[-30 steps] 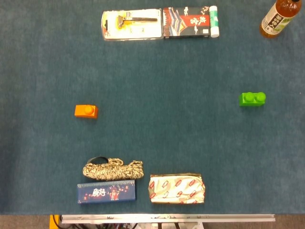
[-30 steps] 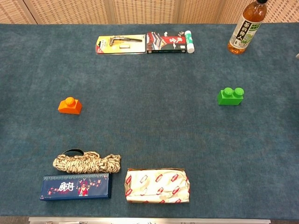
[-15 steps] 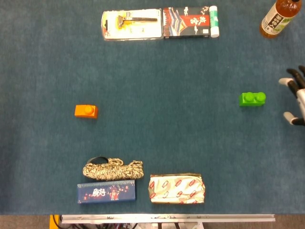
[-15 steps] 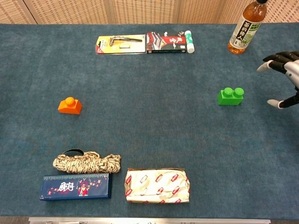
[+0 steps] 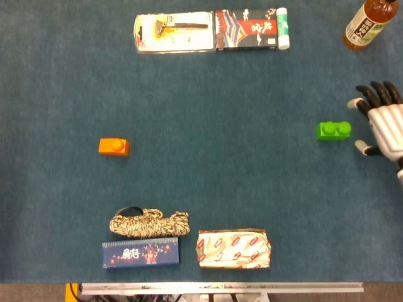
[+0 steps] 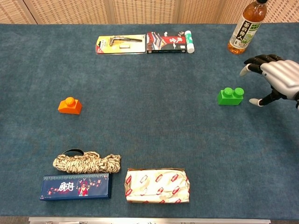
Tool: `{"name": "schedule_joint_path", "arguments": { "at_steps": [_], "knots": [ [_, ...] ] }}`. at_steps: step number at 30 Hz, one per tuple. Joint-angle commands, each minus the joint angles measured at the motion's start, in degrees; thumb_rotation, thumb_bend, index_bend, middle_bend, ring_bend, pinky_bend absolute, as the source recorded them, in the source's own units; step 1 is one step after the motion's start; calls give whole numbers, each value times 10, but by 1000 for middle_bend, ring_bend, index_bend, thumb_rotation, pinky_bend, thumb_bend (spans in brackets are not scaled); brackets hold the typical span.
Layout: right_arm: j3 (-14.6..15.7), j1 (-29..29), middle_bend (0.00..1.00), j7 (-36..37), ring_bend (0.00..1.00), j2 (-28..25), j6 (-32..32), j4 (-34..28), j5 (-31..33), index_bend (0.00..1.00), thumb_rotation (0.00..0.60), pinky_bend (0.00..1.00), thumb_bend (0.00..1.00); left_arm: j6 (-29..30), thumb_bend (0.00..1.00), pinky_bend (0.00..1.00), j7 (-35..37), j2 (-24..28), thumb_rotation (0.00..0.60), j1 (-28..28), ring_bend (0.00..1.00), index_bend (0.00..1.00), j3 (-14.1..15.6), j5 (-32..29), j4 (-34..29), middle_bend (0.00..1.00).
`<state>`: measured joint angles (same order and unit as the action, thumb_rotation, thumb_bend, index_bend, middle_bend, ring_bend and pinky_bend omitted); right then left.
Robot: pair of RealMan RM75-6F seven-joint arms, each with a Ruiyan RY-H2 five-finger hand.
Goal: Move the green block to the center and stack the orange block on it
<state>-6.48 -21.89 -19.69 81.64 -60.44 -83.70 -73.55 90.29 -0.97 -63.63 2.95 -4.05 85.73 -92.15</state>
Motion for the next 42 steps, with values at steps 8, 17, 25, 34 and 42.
{"name": "schedule_joint_path", "arguments": {
  "at_steps": [8, 17, 25, 34, 42],
  "knots": [
    [-5, -18, 147, -21, 0, 31, 14, 9, 36, 344, 600, 22, 166, 5, 282, 252, 5, 4, 600, -4, 29, 271, -1, 1, -2, 147],
    [-9, -31, 147, -43, 0, 48, 19, 14, 68, 393, 600, 22, 207, 14, 282, 252, 14, 8, 600, -8, 29, 271, -2, 4, -3, 151],
    [-13, -47, 147, -60, 0, 63, 33, 31, 98, 396, 600, 22, 212, 18, 282, 252, 23, 12, 600, -11, 29, 272, -3, 4, -4, 151],
    [-8, -56, 147, -58, 0, 72, 39, 41, 107, 495, 600, 22, 216, 21, 282, 252, 29, 14, 600, -14, 29, 272, -2, 7, -5, 151],
    [-10, -57, 180, -54, 0, 77, 25, 44, 110, 656, 600, 22, 284, 20, 282, 252, 30, 14, 600, -14, 29, 272, -4, 5, -5, 152]
  ]
}}
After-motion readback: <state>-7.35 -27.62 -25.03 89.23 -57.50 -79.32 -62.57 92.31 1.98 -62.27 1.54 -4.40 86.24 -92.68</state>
